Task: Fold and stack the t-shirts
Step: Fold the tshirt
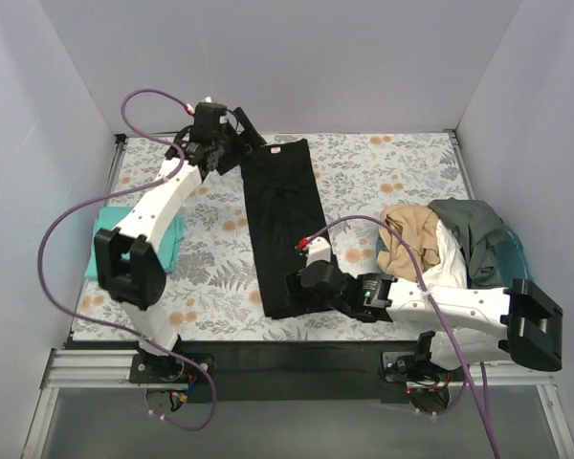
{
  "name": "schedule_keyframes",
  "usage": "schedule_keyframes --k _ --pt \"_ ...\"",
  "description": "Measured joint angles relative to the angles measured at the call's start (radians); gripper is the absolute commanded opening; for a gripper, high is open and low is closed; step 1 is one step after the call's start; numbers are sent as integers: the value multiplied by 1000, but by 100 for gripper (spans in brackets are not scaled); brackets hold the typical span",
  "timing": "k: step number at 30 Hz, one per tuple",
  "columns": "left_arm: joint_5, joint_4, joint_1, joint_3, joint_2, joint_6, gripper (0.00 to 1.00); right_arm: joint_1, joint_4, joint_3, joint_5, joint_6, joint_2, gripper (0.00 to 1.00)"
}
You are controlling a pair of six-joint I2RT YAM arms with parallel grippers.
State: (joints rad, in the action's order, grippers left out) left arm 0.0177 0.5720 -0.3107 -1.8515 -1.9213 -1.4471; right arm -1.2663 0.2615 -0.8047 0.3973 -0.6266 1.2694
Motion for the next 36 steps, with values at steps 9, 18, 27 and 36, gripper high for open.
schedule_keyframes --k 9,18,27,36 --pt "-55 -80 -187 967 649 -158 97 85 69 211 69 -134 -214 98" --pt "-63 -77 -506 1250 897 -356 90 106 87 291 127 -193 -347 98" --pt "-82 -106 -628 1258 679 -467 46 108 87 300 146 -213 -332 98" --pt "-112 -110 -628 1271 641 -516 25 108 78 345 150 -243 -332 95"
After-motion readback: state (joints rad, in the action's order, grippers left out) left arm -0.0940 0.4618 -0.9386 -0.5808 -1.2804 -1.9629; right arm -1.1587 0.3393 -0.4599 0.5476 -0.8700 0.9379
